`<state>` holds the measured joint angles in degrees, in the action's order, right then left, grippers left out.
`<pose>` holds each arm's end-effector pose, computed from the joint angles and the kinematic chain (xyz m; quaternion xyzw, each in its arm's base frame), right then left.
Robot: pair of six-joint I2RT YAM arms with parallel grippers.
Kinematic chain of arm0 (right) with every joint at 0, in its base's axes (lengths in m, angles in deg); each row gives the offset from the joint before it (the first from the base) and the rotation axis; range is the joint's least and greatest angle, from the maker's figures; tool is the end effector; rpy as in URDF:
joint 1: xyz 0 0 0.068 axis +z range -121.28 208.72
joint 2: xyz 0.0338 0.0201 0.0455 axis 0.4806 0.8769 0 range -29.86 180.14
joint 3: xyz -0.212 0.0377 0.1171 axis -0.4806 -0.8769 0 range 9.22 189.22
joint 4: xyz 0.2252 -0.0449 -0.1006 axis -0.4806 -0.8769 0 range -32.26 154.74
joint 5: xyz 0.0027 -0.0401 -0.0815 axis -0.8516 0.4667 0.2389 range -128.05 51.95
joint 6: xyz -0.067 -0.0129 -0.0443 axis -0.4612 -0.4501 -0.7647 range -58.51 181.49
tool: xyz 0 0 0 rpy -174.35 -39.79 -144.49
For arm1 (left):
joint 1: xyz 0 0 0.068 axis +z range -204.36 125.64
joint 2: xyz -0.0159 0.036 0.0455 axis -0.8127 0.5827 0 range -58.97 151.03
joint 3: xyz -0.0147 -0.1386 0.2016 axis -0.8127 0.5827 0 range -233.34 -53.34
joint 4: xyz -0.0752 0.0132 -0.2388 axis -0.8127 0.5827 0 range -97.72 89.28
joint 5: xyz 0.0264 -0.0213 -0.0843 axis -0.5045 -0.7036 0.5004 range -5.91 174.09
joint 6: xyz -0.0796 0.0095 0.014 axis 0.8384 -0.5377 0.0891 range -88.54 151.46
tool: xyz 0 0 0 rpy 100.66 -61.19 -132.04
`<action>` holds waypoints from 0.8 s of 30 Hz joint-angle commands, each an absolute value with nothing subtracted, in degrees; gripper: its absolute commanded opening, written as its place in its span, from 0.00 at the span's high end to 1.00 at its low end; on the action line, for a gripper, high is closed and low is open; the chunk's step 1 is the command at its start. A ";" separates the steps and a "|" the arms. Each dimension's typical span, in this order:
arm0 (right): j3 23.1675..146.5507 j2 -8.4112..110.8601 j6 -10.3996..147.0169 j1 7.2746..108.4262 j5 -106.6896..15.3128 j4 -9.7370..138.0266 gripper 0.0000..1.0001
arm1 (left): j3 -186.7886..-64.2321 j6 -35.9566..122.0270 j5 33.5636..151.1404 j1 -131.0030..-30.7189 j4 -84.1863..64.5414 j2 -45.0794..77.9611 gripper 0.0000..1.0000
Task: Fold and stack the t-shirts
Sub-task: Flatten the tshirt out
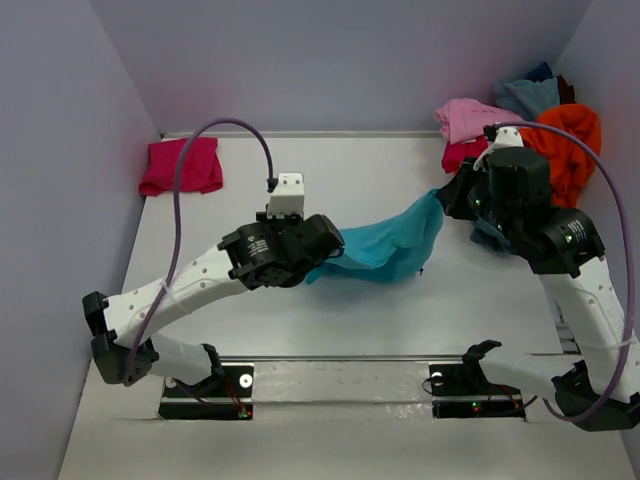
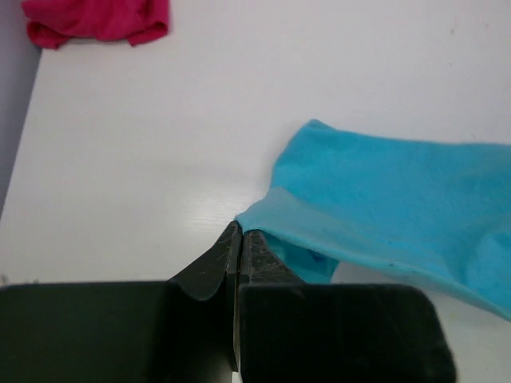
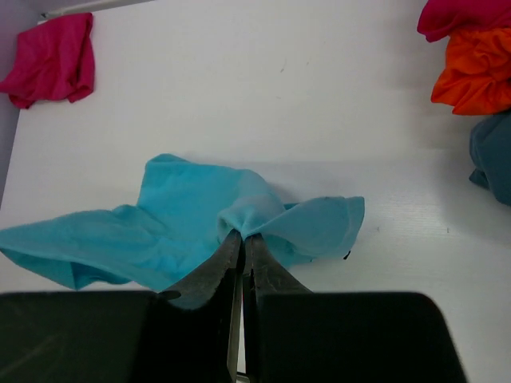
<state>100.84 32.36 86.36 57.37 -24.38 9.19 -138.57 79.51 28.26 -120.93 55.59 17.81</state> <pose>0.1942 0.0871 0.4257 0.0351 0.8443 0.1462 0.5143 0.1545 -0.2096 0.3434 -0.0040 0.8542 0.0165 0.5197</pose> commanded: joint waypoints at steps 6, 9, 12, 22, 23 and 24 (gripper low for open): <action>102.30 31.58 86.90 57.82 -23.63 9.81 0.93 | -140.79 54.41 18.97 -112.11 39.84 6.95 0.94; 103.00 31.49 86.19 57.82 -23.98 9.89 0.93 | -141.23 50.55 16.95 -112.11 36.86 6.34 0.94; 103.79 30.53 84.79 57.82 -24.34 11.04 0.93 | -141.93 46.50 16.15 -112.11 32.99 4.68 0.94; 110.73 30.79 80.39 57.82 -24.16 14.46 0.93 | -144.39 36.91 15.01 -112.80 23.84 1.51 0.94; 112.13 30.88 79.87 57.82 -24.33 15.16 0.93 | -144.66 36.21 15.01 -112.81 23.05 0.98 0.94; 112.93 31.05 79.60 57.82 -24.60 15.34 0.93 | -145.09 34.72 14.49 -113.68 22.26 0.72 0.94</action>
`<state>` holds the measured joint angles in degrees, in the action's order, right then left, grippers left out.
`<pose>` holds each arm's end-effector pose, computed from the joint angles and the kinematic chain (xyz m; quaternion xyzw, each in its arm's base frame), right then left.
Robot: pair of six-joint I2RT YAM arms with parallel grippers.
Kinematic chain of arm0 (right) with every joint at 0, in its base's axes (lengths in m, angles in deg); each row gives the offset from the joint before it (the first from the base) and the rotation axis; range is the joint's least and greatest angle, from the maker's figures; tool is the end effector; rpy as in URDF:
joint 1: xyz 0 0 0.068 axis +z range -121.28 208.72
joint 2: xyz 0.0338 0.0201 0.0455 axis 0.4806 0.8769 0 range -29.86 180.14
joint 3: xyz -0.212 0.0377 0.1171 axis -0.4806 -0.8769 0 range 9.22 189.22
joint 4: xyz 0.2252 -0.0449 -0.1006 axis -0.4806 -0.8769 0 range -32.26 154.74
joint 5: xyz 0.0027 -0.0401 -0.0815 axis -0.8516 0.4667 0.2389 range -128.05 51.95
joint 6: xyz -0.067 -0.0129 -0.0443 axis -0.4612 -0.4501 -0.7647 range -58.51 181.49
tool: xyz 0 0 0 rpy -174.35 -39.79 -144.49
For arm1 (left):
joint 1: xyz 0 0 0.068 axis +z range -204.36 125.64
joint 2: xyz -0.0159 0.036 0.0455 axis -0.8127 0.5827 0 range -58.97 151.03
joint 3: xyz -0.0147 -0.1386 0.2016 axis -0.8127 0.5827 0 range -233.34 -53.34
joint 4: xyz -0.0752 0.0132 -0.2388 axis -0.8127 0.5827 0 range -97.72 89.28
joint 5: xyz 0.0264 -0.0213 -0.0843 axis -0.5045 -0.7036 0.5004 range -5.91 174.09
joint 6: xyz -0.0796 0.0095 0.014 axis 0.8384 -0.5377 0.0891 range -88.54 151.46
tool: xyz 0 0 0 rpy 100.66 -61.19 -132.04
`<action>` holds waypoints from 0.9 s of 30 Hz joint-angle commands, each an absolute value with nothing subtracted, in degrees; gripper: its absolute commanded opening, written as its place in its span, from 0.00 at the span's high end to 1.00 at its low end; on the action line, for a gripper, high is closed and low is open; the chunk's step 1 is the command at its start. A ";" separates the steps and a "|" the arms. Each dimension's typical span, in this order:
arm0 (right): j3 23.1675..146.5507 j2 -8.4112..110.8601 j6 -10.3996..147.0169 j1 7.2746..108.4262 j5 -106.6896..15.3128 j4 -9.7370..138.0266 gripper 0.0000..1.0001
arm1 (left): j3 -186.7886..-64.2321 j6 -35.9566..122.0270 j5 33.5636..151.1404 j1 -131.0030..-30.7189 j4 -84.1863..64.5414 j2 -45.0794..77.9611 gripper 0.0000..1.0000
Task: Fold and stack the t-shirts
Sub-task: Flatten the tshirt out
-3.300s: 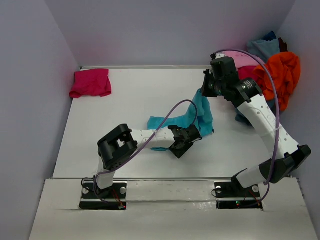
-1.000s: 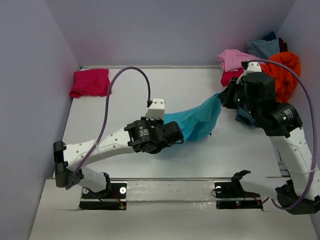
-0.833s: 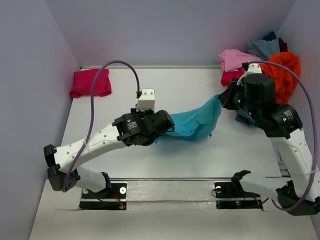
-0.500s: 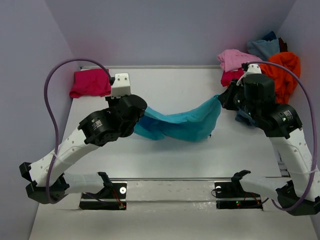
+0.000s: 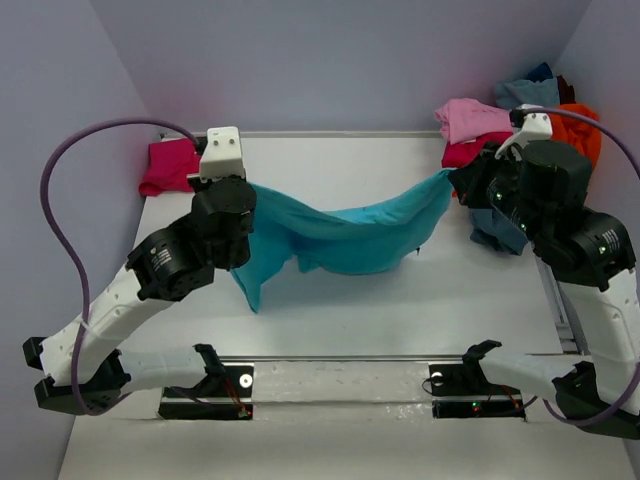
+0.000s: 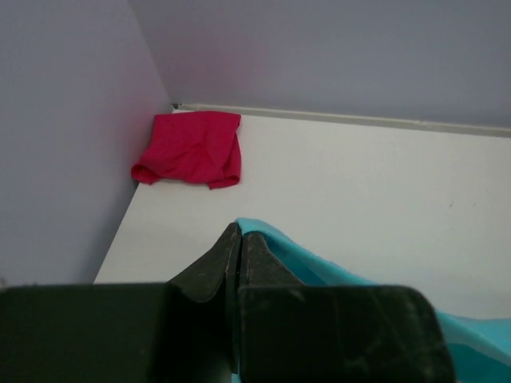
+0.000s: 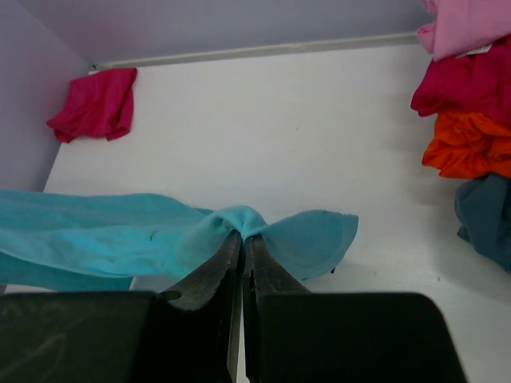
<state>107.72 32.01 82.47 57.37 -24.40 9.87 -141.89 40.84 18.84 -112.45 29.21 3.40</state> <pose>0.1800 0.0794 0.4638 0.0157 0.8074 0.1568 0.5686 0.1579 -0.1322 0.4596 -0.0458 0.7328 0.0470 0.6773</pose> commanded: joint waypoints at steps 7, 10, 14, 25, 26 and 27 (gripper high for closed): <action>118.12 31.05 77.14 57.82 -25.92 17.72 0.93 | -146.68 28.04 10.09 -118.78 16.81 -0.43 0.94; 119.61 30.26 76.17 57.82 -27.15 19.03 0.93 | -146.25 24.35 7.11 -122.12 12.60 -1.39 0.94; 121.63 28.77 74.77 57.82 -28.38 20.27 0.93 | -142.47 10.25 -0.97 -127.13 -3.08 -3.76 0.94; 125.50 27.27 72.13 57.82 -28.73 21.67 0.93 | -135.96 -1.33 -7.14 -130.83 -21.34 -6.32 0.94; 126.46 27.45 71.95 57.82 -28.73 21.67 0.93 | -136.39 -1.41 -7.23 -130.83 -21.34 -6.23 0.94; 126.99 27.71 71.95 57.82 -28.91 21.85 0.93 | -136.66 -1.68 -7.23 -130.83 -21.34 -6.23 0.94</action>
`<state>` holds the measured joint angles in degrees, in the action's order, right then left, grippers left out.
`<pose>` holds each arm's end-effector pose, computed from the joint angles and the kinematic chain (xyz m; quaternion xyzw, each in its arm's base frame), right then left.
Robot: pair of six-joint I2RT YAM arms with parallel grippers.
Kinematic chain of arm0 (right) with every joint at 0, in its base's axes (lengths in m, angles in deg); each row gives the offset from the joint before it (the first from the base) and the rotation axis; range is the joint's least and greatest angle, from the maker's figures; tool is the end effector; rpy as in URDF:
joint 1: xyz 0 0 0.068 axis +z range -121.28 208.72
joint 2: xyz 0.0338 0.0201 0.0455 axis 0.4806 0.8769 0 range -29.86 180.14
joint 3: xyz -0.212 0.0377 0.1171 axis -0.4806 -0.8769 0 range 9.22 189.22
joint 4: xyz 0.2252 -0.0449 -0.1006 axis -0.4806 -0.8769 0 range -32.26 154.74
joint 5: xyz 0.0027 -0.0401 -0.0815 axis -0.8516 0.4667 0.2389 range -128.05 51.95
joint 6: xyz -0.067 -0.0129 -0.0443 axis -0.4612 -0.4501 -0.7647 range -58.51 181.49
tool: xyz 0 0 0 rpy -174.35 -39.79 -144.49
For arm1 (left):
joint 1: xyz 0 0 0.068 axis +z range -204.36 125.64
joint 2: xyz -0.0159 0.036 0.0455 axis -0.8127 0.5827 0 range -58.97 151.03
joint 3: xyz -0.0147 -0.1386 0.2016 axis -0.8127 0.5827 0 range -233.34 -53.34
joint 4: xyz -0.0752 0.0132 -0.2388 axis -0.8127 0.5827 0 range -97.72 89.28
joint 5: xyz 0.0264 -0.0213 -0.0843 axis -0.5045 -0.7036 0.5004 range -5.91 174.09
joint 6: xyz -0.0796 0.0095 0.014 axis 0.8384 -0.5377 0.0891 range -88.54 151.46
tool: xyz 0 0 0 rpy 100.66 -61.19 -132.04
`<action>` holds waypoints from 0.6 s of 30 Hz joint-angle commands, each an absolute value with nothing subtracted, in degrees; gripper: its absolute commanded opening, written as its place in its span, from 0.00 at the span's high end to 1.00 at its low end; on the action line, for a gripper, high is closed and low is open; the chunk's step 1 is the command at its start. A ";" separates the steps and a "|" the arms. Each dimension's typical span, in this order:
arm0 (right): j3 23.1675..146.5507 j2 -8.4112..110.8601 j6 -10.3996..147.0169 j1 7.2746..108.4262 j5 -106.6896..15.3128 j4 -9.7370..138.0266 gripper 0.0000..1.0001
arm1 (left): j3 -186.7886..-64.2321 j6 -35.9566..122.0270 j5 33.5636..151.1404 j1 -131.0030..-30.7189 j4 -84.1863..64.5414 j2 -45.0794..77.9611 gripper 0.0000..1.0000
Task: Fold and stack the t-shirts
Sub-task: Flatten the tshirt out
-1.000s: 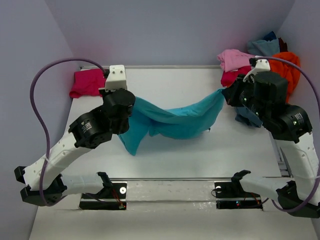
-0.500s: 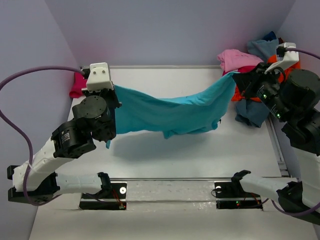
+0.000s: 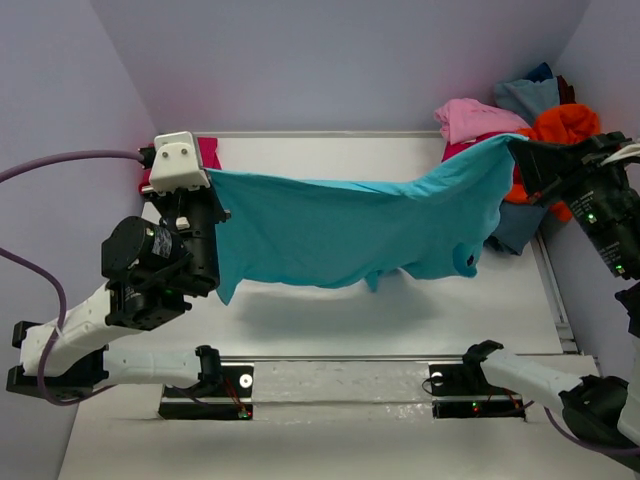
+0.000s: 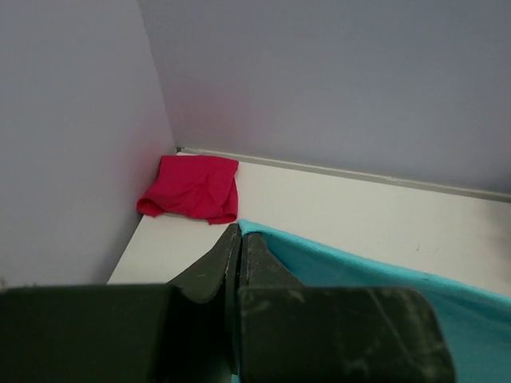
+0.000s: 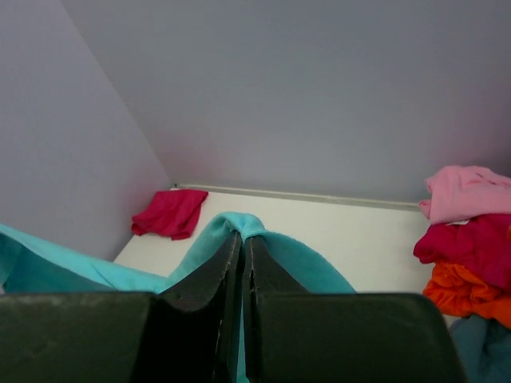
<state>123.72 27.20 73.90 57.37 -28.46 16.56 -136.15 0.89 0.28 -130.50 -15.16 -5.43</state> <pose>0.1011 0.0419 0.5631 -0.0282 0.6480 0.2155 0.7300 0.0969 -0.0996 0.5180 -0.0886 0.6782 0.0184 0.7293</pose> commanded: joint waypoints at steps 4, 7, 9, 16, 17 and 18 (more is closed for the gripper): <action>129.28 29.11 71.25 57.82 -29.35 22.99 0.93 | -137.19 -2.03 -6.35 -130.83 -21.95 -6.32 0.94; 130.42 29.99 70.64 57.82 -29.52 23.96 0.93 | -136.05 -2.99 -5.56 -130.83 -24.40 -6.49 0.94; 130.95 31.05 70.28 57.82 -29.61 24.66 0.93 | -134.82 -4.57 -5.12 -129.34 -25.90 -6.58 0.94; 131.57 36.84 69.84 57.82 -27.50 23.09 0.93 | -131.39 -2.57 -0.47 -123.01 -27.94 -7.02 0.94; 131.92 38.77 70.19 57.82 -27.50 22.04 0.93 | -131.21 -1.34 0.93 -120.74 -25.76 -6.76 0.94; 131.57 39.48 70.28 57.82 -27.59 21.94 0.93 | -131.30 0.33 1.82 -119.59 -24.00 -6.41 0.94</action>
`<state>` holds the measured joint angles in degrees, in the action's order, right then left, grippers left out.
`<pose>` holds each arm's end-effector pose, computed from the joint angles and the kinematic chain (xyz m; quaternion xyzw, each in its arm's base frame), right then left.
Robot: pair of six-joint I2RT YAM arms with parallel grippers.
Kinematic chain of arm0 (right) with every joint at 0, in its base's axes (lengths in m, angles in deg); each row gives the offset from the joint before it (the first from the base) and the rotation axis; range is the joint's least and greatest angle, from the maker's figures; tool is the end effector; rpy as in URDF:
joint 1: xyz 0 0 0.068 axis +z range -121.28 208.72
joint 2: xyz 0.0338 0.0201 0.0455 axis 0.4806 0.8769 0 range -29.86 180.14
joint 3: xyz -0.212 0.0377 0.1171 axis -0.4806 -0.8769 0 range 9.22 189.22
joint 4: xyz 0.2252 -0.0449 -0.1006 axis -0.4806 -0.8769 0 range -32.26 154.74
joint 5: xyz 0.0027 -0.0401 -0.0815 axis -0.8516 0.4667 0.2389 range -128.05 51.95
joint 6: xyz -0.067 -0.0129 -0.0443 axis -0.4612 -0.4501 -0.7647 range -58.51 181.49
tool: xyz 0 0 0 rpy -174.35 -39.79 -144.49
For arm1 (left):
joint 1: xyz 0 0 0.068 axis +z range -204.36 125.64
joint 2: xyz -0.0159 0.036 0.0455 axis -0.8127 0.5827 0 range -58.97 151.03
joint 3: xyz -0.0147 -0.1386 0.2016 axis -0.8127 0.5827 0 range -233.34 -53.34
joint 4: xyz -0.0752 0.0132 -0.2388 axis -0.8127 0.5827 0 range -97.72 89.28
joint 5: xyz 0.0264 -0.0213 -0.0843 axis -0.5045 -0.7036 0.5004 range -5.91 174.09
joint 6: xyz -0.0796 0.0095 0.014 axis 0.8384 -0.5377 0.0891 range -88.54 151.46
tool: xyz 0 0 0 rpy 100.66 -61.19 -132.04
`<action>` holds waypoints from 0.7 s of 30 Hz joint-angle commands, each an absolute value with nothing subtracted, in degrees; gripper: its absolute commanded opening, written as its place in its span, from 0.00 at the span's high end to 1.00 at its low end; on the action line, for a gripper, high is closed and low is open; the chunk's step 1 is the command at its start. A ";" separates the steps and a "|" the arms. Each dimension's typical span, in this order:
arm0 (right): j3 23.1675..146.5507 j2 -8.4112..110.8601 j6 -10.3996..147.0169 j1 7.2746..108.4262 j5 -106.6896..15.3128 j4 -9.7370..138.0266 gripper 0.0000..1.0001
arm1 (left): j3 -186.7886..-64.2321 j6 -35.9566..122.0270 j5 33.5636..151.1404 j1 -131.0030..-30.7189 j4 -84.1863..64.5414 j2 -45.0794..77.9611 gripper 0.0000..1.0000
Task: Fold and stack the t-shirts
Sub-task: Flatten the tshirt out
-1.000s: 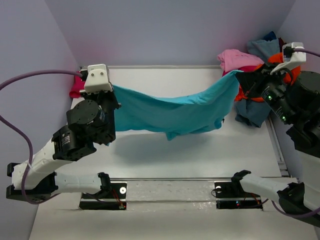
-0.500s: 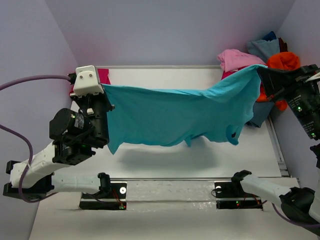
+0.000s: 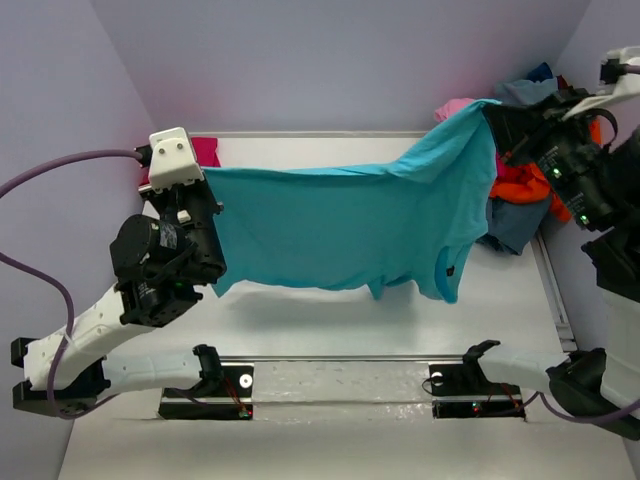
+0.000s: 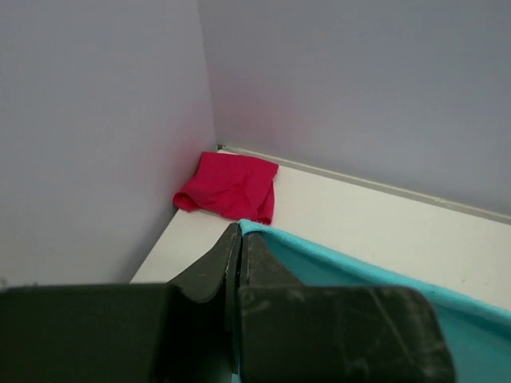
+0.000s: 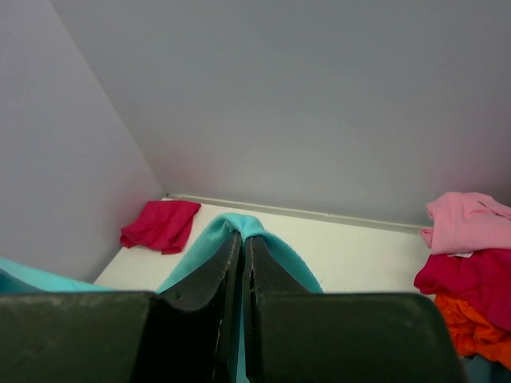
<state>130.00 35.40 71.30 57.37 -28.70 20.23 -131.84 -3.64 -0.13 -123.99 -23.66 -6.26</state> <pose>0.1329 0.0595 0.5810 -0.0417 0.6357 0.2043 0.7433 0.1084 -0.0900 0.5103 -0.1335 0.6698 0.0608 0.7279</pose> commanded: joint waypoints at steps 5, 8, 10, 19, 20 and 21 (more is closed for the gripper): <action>129.90 43.88 71.16 57.82 -27.94 21.15 0.93 | -132.79 13.86 8.67 -111.50 -10.46 -3.78 0.94; 127.98 45.81 71.25 57.82 -27.85 21.41 0.93 | -132.53 20.45 15.59 -106.05 -3.61 -1.49 0.94; 126.74 46.60 71.08 57.82 -27.50 22.29 0.93 | -132.09 24.59 18.60 -103.42 -2.19 0.35 0.94; 120.41 50.47 70.28 57.82 -24.86 24.40 0.93 | -128.85 31.10 31.96 -93.74 -2.00 9.58 0.94; 119.54 52.13 70.81 57.82 -25.12 24.92 0.93 | -128.75 33.19 34.23 -92.17 -2.01 11.24 0.94; 119.18 52.15 70.81 57.82 -25.48 24.93 0.93 | -128.58 33.82 34.87 -92.15 -2.01 12.13 0.94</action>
<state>120.92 50.00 71.30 57.37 -26.34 20.27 -129.37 27.16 28.56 -94.70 0.01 9.79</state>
